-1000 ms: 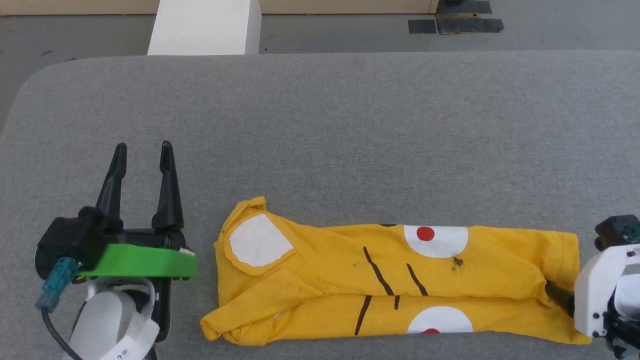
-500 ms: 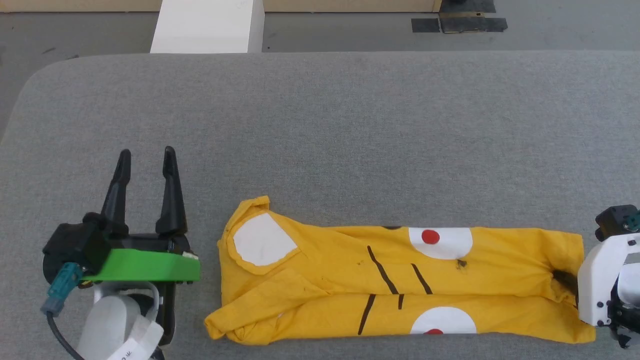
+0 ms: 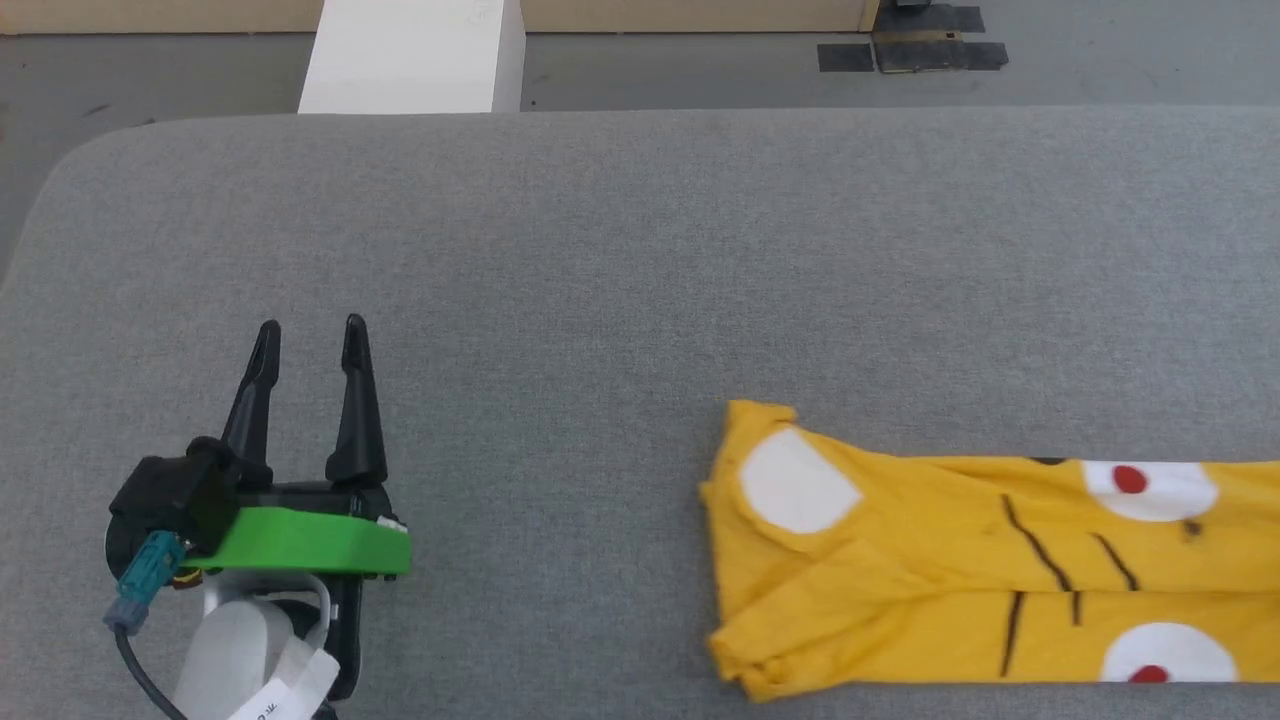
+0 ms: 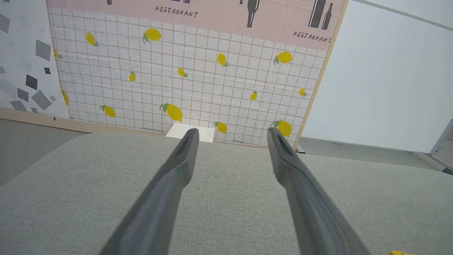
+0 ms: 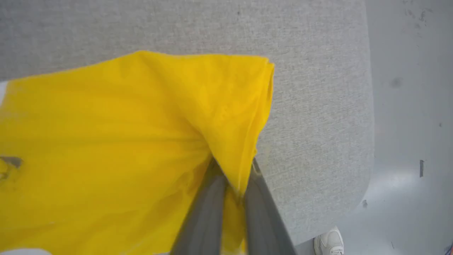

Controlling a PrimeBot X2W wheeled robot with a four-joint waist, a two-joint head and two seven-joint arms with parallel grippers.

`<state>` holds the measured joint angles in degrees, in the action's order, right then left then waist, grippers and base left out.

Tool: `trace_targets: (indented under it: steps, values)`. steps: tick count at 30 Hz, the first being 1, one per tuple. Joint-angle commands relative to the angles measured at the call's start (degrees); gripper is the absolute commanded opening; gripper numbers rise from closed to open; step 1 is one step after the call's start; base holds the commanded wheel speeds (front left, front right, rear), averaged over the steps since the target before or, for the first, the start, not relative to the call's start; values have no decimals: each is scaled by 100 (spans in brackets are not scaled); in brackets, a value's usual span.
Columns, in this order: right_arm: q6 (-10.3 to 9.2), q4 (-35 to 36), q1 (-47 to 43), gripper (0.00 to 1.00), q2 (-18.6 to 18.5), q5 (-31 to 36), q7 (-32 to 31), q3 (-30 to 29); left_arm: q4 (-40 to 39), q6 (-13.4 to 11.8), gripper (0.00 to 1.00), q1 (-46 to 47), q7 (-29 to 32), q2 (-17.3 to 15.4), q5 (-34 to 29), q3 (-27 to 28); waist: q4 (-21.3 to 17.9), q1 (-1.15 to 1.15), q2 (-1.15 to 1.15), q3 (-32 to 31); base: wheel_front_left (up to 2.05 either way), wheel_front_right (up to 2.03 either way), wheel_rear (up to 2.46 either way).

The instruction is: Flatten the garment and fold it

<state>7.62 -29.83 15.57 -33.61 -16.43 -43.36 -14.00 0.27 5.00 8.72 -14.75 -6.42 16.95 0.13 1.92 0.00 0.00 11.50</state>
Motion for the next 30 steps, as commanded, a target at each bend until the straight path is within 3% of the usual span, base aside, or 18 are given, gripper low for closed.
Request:
trace_targets:
  steps: [1, 4, 7, 11, 16, 22, 30]
  values:
    - [-13, -18, 140, 0, 47, 257, -47, -125, 41, 24, 100, -57, -25, 36, -23, 28, -7, 0, 0, -21, 0, 0, 0]
    - [-13, 157, 190, 0, 176, 718, -295, -208, 128, 28, 100, -90, -25, 76, -9, 70, -24, 0, 0, -87, 0, 0, 0]
    - [-13, 561, 95, 0, 198, 865, -792, 63, 205, 30, 100, -141, -25, 97, -5, 108, -56, 0, 0, -158, 0, 0, 0]
    - [-13, 1653, -172, 0, 133, 548, -1615, 685, 280, 22, 100, -204, -25, 128, 23, 177, -118, 0, 0, -251, 0, 0, 0]
    - [-13, 3227, -509, 0, 127, -310, -2357, 1305, 301, 35, 100, -276, -25, 154, 30, 237, -188, 0, 0, -311, 0, 0, 0]
    - [-13, 4083, -357, 0, 439, -750, -2364, 2204, 263, 63, 100, -235, -25, 185, 44, 278, -180, 0, 0, -276, 0, 0, 0]
    - [-13, 3709, 335, 0, 1083, -888, -1747, 3568, 294, 115, 100, -241, -25, 197, 65, 331, 44, 0, 0, -198, 0, 0, 0]
